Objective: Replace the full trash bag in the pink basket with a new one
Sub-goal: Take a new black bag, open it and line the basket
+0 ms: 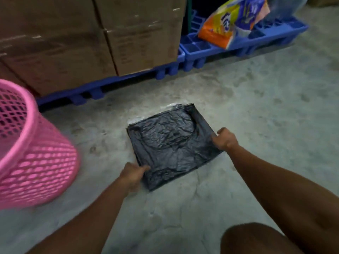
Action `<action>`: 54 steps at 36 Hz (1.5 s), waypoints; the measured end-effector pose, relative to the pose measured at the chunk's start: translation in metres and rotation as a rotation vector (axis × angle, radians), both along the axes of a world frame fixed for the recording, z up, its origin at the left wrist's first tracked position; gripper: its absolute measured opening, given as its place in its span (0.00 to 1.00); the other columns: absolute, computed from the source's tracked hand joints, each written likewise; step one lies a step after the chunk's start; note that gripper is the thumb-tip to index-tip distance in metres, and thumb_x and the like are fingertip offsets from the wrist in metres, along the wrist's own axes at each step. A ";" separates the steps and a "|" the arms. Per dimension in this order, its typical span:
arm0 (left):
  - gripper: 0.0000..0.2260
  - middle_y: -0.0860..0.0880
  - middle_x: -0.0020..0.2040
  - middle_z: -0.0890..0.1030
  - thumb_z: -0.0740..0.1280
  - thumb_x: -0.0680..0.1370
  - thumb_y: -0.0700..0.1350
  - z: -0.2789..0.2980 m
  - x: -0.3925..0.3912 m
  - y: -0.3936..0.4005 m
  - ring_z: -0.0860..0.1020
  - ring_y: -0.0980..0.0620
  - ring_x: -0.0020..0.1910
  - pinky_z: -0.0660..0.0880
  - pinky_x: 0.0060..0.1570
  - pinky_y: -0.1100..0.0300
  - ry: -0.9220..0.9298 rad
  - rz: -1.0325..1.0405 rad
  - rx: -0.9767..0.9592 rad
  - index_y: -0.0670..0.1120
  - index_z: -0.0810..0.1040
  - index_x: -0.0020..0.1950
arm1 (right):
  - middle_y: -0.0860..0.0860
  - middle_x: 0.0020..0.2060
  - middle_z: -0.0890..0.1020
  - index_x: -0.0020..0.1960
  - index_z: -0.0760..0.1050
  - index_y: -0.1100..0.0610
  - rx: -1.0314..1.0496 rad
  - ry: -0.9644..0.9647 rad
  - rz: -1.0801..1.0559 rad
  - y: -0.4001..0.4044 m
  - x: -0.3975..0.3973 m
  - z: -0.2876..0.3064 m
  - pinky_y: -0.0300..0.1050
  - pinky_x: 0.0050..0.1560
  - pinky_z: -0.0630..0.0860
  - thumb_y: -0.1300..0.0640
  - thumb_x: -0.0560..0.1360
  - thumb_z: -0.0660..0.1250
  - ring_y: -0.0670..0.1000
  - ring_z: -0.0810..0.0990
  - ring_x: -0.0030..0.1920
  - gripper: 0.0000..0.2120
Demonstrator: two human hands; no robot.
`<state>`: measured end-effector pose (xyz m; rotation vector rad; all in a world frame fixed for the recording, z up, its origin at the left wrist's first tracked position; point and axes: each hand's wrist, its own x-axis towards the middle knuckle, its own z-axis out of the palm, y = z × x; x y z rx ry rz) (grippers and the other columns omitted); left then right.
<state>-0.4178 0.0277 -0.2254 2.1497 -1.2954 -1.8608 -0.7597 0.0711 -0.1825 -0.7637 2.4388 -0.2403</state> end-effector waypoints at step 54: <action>0.22 0.41 0.65 0.82 0.63 0.76 0.26 0.398 0.335 -0.086 0.82 0.41 0.62 0.82 0.56 0.45 0.507 0.365 -1.005 0.40 0.76 0.68 | 0.59 0.45 0.81 0.45 0.75 0.58 -0.975 -1.087 0.284 -0.163 0.276 0.357 0.48 0.46 0.81 0.76 0.69 0.60 0.55 0.82 0.44 0.15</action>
